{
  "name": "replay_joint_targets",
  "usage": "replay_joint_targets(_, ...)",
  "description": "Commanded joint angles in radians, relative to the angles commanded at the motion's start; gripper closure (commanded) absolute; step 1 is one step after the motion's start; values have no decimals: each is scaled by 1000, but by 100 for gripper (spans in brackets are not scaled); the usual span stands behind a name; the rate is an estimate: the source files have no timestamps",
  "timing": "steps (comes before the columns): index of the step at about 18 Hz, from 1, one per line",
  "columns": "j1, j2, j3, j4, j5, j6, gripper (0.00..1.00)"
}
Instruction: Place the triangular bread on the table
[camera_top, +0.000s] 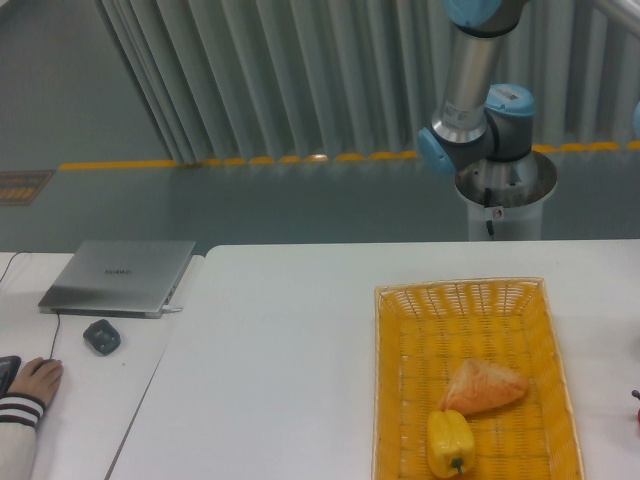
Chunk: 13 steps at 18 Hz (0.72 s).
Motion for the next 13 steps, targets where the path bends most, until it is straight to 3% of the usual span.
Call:
replay_joint_targets(6, 2, 6, -8, -5, -3, 0, 0)
replay_joint_targets(9, 29, 12, -49, 5, -14, -3, 0)
replay_joint_targets(13, 29, 44, -63, 8, -9, -106, 0)
